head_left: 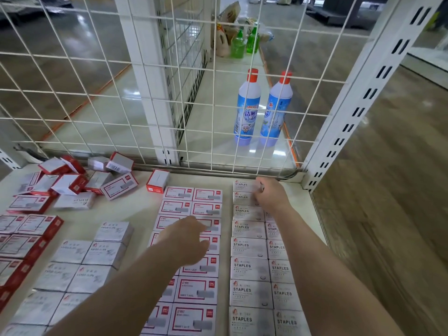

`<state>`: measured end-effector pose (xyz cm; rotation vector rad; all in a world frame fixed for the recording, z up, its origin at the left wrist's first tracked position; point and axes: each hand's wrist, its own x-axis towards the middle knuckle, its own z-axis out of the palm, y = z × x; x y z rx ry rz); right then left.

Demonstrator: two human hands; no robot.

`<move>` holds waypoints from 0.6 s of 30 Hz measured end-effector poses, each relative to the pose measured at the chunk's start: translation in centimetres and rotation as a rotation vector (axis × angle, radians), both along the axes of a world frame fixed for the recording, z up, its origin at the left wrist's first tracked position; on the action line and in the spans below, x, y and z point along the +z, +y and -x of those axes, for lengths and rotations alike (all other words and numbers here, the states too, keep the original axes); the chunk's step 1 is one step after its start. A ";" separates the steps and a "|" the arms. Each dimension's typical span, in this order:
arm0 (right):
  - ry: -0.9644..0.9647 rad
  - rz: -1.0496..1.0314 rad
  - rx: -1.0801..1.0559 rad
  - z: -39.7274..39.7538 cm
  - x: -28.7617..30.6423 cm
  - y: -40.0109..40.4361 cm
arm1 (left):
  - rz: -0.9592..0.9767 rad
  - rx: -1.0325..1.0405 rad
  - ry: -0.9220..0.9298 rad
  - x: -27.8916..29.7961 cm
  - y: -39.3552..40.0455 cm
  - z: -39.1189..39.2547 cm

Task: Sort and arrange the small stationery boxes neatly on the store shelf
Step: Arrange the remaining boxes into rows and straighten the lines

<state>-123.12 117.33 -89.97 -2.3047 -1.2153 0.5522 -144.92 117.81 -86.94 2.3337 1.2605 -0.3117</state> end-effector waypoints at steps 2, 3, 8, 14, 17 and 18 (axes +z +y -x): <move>-0.006 -0.006 0.023 0.0 -0.2 0.0 | -0.003 -0.002 0.005 0.0 0.0 0.0; -0.002 -0.004 0.020 0.0 -0.3 0.0 | -0.004 -0.005 0.010 -0.1 0.0 0.0; -0.013 0.000 -0.011 0.3 -0.5 -0.1 | -0.006 -0.023 0.026 -0.2 0.1 0.1; -0.001 -0.103 -0.066 2.4 0.2 -2.5 | 0.012 -0.027 0.038 -0.2 0.1 0.1; -0.011 -0.095 -0.063 3.7 0.1 -3.5 | 0.054 -0.027 0.018 0.3 0.2 0.3; -0.013 -0.087 -0.064 4.1 0.2 -3.7 | 0.067 -0.028 -0.008 0.5 0.1 0.4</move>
